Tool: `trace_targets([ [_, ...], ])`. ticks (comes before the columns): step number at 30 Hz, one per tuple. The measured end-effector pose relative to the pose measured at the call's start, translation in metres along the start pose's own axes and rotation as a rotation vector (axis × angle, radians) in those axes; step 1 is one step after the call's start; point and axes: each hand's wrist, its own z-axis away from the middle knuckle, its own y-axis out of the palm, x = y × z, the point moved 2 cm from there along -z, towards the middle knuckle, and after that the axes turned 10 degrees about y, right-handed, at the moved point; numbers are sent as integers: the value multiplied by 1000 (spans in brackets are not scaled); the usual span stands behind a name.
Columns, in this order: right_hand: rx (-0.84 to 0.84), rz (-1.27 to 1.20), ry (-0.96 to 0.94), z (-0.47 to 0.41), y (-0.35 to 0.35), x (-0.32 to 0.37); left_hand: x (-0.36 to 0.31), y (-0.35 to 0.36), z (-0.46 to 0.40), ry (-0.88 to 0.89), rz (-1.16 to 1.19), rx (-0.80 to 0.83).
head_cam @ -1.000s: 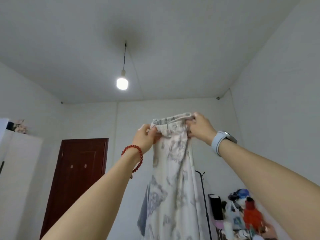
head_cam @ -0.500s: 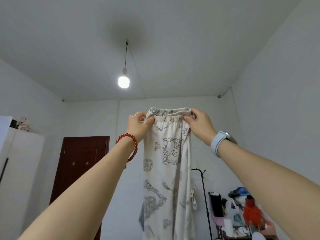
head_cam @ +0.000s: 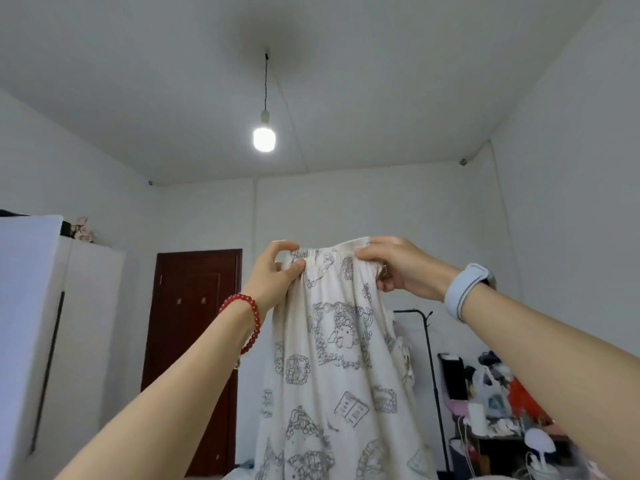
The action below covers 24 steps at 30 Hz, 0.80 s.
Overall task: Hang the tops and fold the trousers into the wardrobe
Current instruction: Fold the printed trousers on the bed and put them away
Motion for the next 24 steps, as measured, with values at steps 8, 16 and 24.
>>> trace_targets([
  [8, 414, -337, 232, 37, 102, -95, 55, 9, 150, -284, 377, 192],
  [16, 579, 92, 202, 76, 158, -191, 125, -32, 234, -501, 83, 169],
  [24, 745, 512, 123, 89, 172, -241, 142, -55, 260, -390, -154, 354],
])
